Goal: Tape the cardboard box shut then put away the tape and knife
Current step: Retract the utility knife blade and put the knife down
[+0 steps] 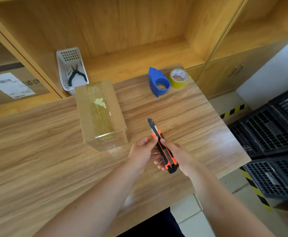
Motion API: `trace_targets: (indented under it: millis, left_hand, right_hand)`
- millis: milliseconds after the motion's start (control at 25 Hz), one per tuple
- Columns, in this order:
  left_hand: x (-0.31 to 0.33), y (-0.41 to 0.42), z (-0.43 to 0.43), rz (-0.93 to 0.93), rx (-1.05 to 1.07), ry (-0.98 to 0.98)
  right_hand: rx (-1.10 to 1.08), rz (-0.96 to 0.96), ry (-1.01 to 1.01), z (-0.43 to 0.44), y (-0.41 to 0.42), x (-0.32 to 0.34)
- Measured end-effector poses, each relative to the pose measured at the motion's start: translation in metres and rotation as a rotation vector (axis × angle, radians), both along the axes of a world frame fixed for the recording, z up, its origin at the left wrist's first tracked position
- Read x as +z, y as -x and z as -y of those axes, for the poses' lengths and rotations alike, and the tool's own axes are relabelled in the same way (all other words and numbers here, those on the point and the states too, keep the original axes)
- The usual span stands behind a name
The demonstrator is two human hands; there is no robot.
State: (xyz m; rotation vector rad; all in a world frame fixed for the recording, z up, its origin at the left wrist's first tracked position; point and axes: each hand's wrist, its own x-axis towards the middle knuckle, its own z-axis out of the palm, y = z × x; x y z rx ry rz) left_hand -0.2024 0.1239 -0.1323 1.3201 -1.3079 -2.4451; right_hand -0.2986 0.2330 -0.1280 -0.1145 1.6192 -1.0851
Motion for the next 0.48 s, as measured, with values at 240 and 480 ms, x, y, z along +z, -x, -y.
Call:
trace_targets:
  millis: [240,480]
  left_hand:
    - [0.022,0.028,0.018,-0.067,0.076,0.040]
    - [0.042,0.047,0.032,-0.058,0.138,0.046]
  right_hand:
    - [-0.100,-0.055,0.031,0.033,0.013,0.015]
    - [-0.168,-0.036,0.135,0.048,0.024,0.024]
